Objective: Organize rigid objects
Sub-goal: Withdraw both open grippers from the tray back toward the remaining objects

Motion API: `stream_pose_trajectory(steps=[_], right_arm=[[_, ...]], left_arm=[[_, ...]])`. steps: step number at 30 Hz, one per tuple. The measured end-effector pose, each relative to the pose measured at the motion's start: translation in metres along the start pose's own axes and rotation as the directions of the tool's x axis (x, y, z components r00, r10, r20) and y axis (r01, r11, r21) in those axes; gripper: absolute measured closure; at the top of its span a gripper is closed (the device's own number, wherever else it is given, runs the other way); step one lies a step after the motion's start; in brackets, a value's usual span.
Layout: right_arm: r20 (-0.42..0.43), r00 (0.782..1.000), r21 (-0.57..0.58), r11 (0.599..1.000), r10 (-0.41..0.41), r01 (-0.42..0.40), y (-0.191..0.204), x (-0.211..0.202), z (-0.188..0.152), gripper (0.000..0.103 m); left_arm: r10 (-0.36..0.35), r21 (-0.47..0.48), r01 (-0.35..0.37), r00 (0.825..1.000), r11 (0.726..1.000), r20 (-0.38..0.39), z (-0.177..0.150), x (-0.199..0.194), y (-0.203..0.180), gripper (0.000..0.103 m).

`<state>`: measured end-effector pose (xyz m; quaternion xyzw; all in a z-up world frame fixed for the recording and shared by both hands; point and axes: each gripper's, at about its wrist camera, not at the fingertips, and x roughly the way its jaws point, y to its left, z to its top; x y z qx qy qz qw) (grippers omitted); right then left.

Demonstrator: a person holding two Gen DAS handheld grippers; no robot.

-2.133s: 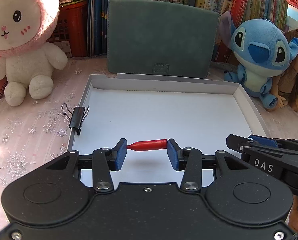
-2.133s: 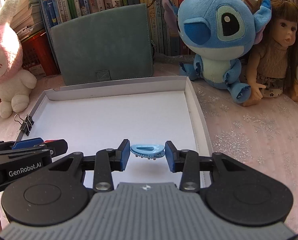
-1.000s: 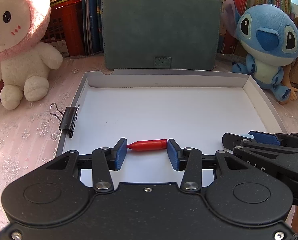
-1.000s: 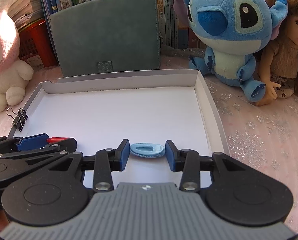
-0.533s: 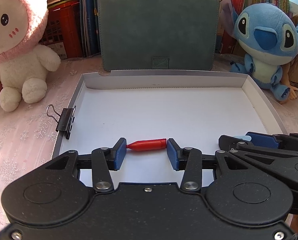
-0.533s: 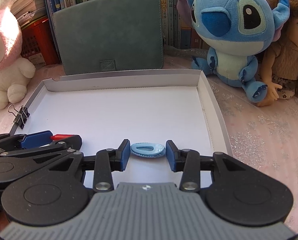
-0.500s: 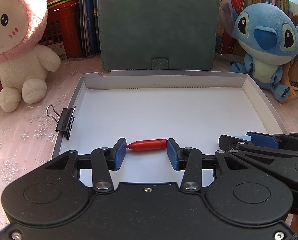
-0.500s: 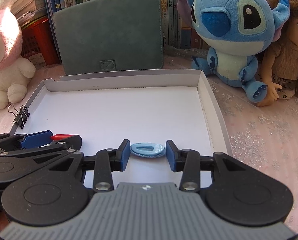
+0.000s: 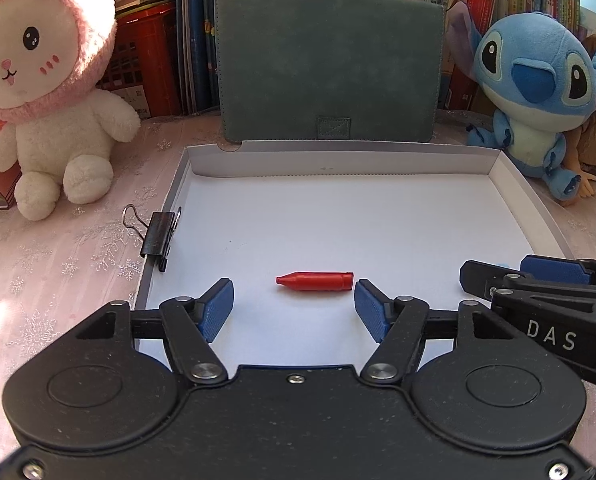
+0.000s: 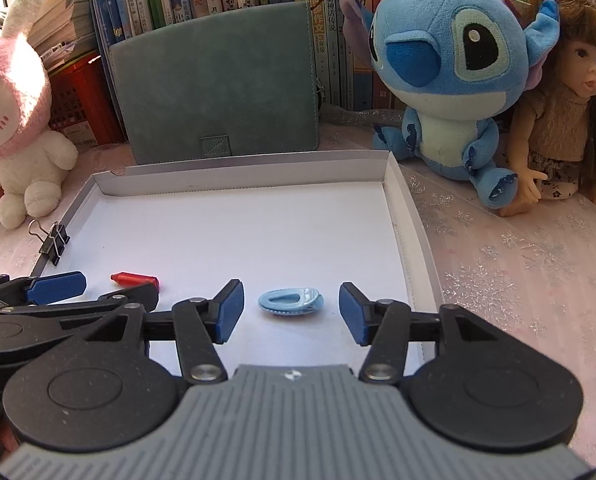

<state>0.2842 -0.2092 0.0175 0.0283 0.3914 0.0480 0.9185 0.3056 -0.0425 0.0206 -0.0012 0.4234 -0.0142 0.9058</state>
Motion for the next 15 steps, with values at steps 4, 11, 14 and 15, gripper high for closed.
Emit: stream_pose_trajectory(steps=[4, 11, 14, 15], right_arm=[[0.038, 0.999, -0.043, 0.999, 0.003, -0.002, 0.005, -0.017, -0.005, 0.034], [0.137, 0.991, -0.105, 0.994, -0.010, 0.025, 0.012, -0.056, -0.027, 0.026], [0.174, 0.985, -0.131, 0.991, 0.001, 0.022, 0.015, -0.073, -0.039, 0.025], [0.191, 0.982, -0.145, 0.989, 0.002, 0.026, 0.016, -0.079, -0.044, 0.025]], left_arm=[[0.005, 0.025, -0.006, 0.999, 1.000, 0.040, -0.007, -0.018, 0.001, 0.034], [-0.030, 0.031, 0.028, 0.996, 0.999, 0.079, -0.027, -0.052, 0.007, 0.027], [-0.043, 0.038, 0.040, 0.994, 0.999, 0.098, -0.042, -0.069, 0.008, 0.027], [-0.045, 0.039, 0.041, 0.993, 0.998, 0.105, -0.045, -0.074, 0.008, 0.027]])
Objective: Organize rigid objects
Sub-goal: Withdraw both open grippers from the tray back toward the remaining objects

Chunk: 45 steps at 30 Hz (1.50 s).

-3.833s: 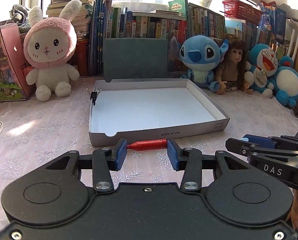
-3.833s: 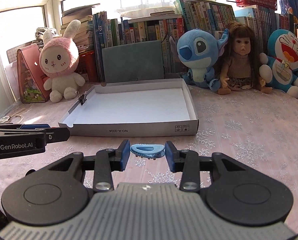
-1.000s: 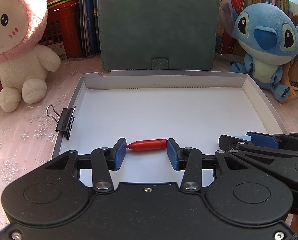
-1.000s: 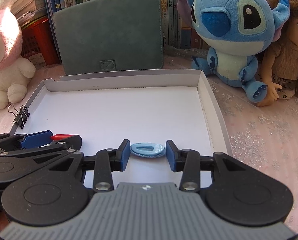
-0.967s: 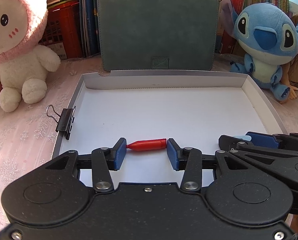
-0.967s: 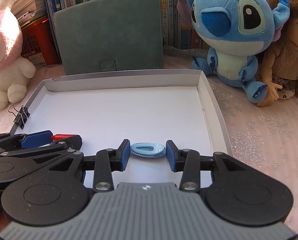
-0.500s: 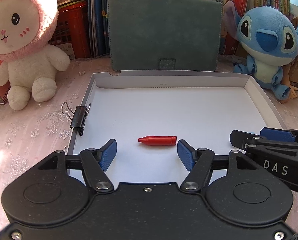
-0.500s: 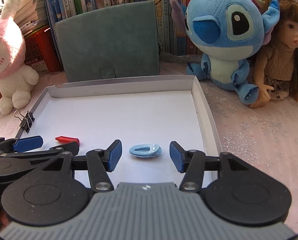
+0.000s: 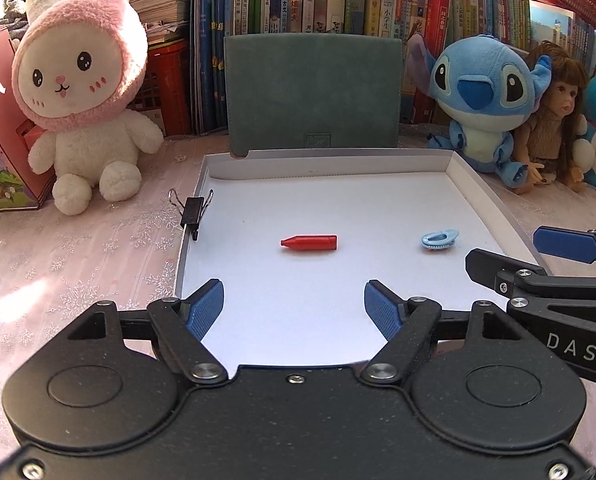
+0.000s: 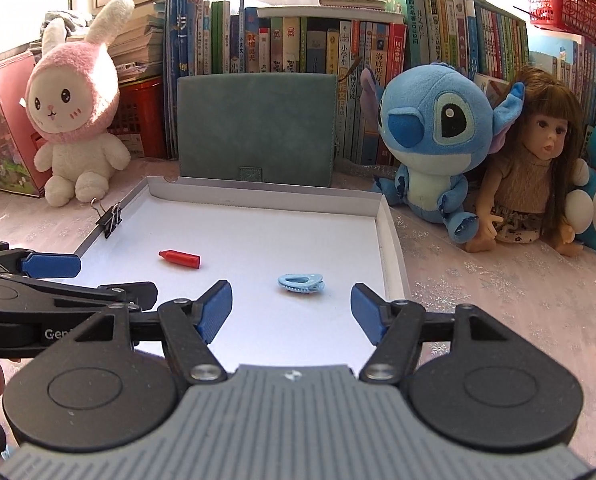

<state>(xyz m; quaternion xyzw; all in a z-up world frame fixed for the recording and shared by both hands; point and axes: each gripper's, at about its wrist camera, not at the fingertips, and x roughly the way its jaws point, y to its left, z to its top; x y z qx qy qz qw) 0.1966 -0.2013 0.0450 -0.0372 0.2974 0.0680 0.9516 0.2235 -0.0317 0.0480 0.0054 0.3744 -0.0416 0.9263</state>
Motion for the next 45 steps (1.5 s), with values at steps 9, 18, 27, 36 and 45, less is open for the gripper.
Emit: stream_pose_trajectory(steps=[9, 18, 27, 36, 45], right_arm=[[0.105, 0.994, -0.075, 0.997, 0.027, -0.019, 0.009, -0.049, -0.028, 0.018], [0.155, 0.985, -0.049, 0.996, 0.080, -0.073, 0.010, -0.082, -0.053, 0.017], [0.181, 0.976, -0.038, 0.992, 0.123, -0.118, 0.014, -0.102, -0.074, 0.016], [0.212, 0.968, -0.051, 0.991, 0.136, -0.128, 0.023, -0.114, -0.093, 0.015], [0.208, 0.969, -0.038, 0.991, 0.134, -0.129, 0.027, -0.116, -0.110, 0.015]], left_arm=[[-0.015, 0.047, 0.013, 0.999, 0.999, 0.046, -0.035, -0.052, -0.002, 0.027], [-0.034, 0.030, 0.032, 0.997, 0.999, 0.074, -0.064, -0.084, 0.000, 0.026], [-0.099, -0.015, 0.101, 0.991, 0.995, 0.085, -0.097, -0.101, 0.013, 0.024], [-0.096, -0.016, 0.099, 0.984, 0.995, 0.147, -0.125, -0.115, 0.018, 0.024], [-0.098, -0.009, 0.102, 0.971, 0.995, 0.218, -0.144, -0.131, 0.027, 0.025]])
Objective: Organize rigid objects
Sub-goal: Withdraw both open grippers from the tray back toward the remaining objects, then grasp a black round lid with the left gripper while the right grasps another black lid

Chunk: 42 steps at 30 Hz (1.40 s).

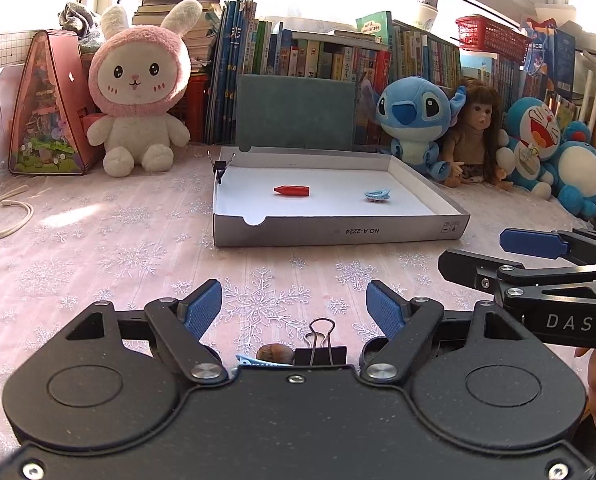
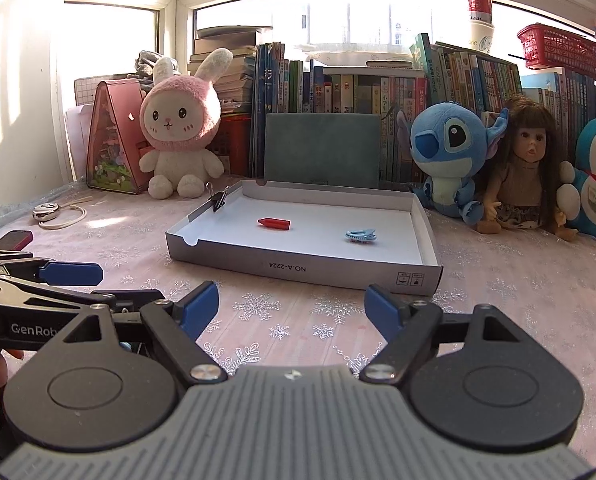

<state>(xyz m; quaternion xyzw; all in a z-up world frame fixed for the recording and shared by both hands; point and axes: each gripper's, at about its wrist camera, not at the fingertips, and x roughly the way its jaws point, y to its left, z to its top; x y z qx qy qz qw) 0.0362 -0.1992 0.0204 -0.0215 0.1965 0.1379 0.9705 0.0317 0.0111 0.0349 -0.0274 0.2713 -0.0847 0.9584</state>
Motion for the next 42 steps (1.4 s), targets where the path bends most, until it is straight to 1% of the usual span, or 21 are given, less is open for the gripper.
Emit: stream_pose_trajectory(steps=[4, 8, 14, 18, 20, 22, 26, 30, 35, 38, 42], right_arm=[[0.014, 1.000, 0.005, 1.000, -0.011, 0.011, -0.001, -0.005, -0.006, 0.015], [0.027, 0.999, -0.009, 0.999, -0.031, 0.031, -0.003, -0.012, -0.013, 0.015], [0.026, 0.998, 0.002, 0.998, -0.066, 0.066, -0.011, -0.020, -0.023, 0.015], [0.022, 0.995, 0.020, 0.995, -0.102, 0.102, -0.019, -0.025, -0.030, 0.015], [0.021, 0.992, 0.029, 0.992, -0.126, 0.126, -0.024, -0.030, -0.036, 0.015], [0.021, 0.990, 0.032, 0.989, -0.142, 0.141, -0.027, -0.034, -0.042, 0.015], [0.002, 0.984, 0.027, 0.983, -0.180, 0.179, -0.033, -0.041, -0.054, 0.015], [-0.024, 0.980, 0.047, 0.979, -0.199, 0.200, -0.039, -0.044, -0.063, 0.015], [-0.043, 0.976, 0.052, 0.975, -0.213, 0.215, -0.043, -0.047, -0.071, 0.021], [-0.055, 0.977, 0.056, 0.976, -0.206, 0.209, -0.044, -0.046, -0.073, 0.025], [-0.062, 0.979, 0.055, 0.979, -0.193, 0.197, -0.043, -0.044, -0.075, 0.029]], left_arm=[[0.009, 0.012, -0.010, 1.000, 1.000, 0.020, -0.010, -0.011, 0.004, 0.025], [0.025, 0.025, -0.025, 1.000, 0.999, 0.018, -0.019, -0.018, 0.009, 0.025], [0.073, 0.022, -0.074, 0.997, 0.997, 0.021, -0.030, -0.026, 0.019, 0.025], [0.113, -0.009, -0.113, 0.993, 0.994, 0.021, -0.034, -0.030, 0.030, 0.031], [0.132, -0.021, -0.131, 0.991, 0.991, 0.024, -0.037, -0.034, 0.035, 0.032], [0.153, -0.022, -0.153, 0.988, 0.988, 0.025, -0.043, -0.037, 0.040, 0.033], [0.207, -0.019, -0.206, 0.978, 0.978, 0.014, -0.054, -0.036, 0.046, 0.040], [0.212, -0.030, -0.212, 0.977, 0.977, -0.018, -0.060, -0.027, 0.048, 0.046], [0.213, -0.021, -0.213, 0.977, 0.977, -0.007, -0.062, -0.020, 0.044, 0.046], [0.216, -0.011, -0.216, 0.976, 0.976, -0.014, -0.061, -0.016, 0.041, 0.049], [0.227, -0.017, -0.227, 0.974, 0.974, -0.011, -0.060, -0.013, 0.039, 0.049]])
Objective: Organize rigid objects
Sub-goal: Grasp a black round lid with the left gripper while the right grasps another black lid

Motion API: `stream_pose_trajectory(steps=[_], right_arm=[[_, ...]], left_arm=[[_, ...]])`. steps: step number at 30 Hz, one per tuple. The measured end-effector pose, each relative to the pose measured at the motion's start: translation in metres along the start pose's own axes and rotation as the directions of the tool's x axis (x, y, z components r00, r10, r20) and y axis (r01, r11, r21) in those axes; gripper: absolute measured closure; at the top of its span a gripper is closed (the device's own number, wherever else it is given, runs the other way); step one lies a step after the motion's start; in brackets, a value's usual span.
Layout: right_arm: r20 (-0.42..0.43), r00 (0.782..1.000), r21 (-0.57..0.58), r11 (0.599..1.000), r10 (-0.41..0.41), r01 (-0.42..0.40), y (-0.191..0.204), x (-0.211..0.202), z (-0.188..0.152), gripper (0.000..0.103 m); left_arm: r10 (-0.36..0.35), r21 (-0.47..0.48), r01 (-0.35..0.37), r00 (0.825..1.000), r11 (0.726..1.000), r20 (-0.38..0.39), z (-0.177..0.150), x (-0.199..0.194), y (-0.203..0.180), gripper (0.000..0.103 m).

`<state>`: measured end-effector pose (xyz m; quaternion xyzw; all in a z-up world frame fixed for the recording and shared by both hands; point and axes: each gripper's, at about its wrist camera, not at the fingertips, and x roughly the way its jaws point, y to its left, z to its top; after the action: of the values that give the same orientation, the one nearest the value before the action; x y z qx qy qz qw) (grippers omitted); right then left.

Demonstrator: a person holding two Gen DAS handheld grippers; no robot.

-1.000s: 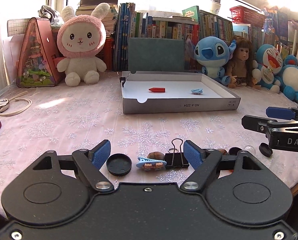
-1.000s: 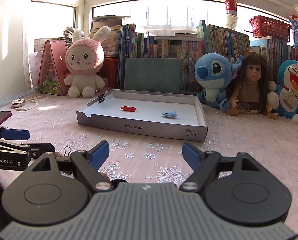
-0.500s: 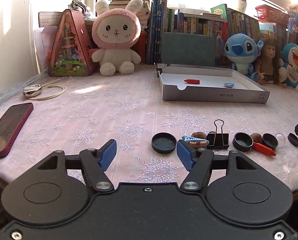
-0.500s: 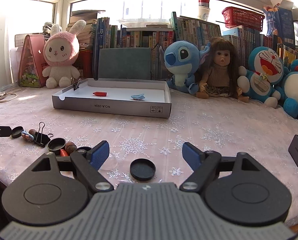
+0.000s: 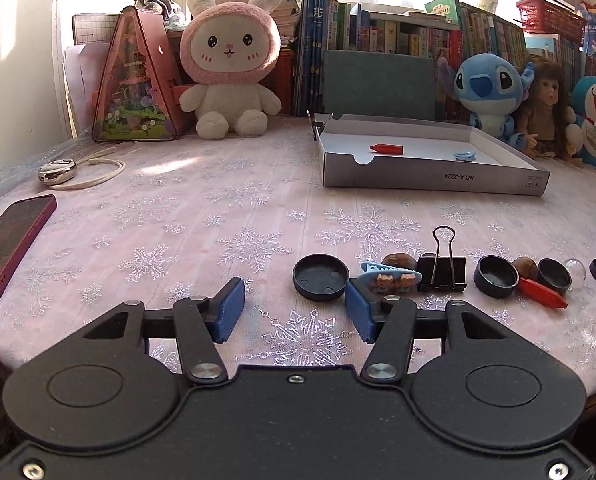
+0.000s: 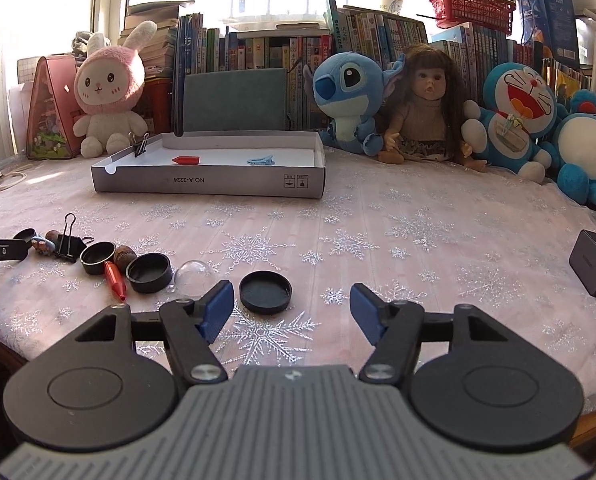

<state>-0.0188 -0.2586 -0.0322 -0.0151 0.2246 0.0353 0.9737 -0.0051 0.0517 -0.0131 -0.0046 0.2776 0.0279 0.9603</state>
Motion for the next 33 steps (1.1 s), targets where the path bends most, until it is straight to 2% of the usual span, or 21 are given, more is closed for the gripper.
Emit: stream_pose_trajectory(steps=[10, 15, 18, 23, 33], right_arm=[[-0.010, 1.000, -0.008, 1.000, 0.024, -0.024, 0.007, 0.009, 0.002, 0.037], [-0.022, 1.000, -0.010, 1.000, 0.020, -0.021, 0.010, 0.013, 0.002, 0.041], [-0.028, 0.999, -0.001, 1.000, 0.023, -0.023, 0.010, 0.015, 0.003, 0.052], [-0.029, 0.999, -0.013, 1.000, 0.022, -0.022, 0.012, 0.016, 0.004, 0.057], [-0.021, 1.000, -0.026, 1.000, -0.016, 0.015, 0.013, 0.017, 0.003, 0.057]], left_arm=[[-0.008, -0.001, 0.008, 1.000, 1.000, 0.004, 0.005, 0.007, 0.000, 0.056], [-0.011, -0.020, 0.012, 1.000, 1.000, 0.010, 0.005, 0.006, 0.001, 0.069], [-0.012, -0.029, 0.013, 1.000, 0.999, 0.008, 0.005, 0.006, 0.003, 0.071], [-0.010, -0.030, 0.010, 1.000, 1.000, 0.009, 0.006, 0.007, 0.003, 0.071], [0.003, -0.048, -0.002, 1.000, 0.999, 0.021, 0.006, 0.009, 0.005, 0.067]])
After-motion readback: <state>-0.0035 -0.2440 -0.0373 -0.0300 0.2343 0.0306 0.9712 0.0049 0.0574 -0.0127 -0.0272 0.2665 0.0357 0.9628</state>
